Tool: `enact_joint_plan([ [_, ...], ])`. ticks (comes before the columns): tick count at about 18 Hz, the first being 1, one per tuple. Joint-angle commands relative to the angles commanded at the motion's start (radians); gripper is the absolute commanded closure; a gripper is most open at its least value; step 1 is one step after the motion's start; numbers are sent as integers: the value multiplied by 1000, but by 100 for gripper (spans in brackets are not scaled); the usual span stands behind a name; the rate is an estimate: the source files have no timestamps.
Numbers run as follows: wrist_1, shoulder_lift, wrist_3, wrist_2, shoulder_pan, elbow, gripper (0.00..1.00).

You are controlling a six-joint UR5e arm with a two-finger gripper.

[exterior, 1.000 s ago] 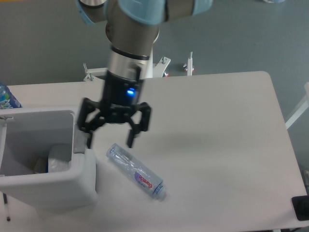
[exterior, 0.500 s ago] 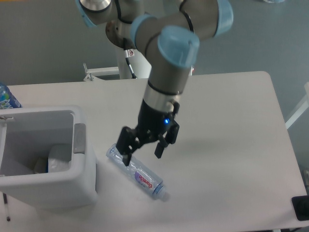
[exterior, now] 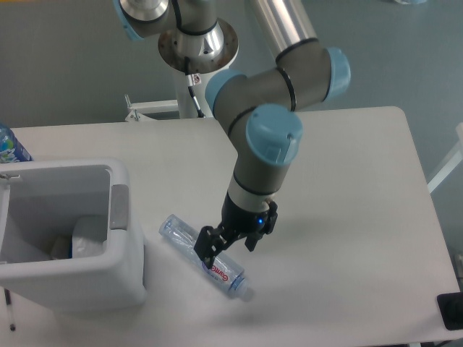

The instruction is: Place the trash in the trash can

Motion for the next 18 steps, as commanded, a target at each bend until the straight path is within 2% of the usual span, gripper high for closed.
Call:
enact_joint_plan([
  [4, 3, -32, 8, 29, -2, -5, 0],
  [9, 2, -83, 3, 106, -38, 2, 0],
  [15, 3, -120, -12, 187, -78, 2, 0],
  [18, 5, -130, -29, 192, -81, 6, 0],
])
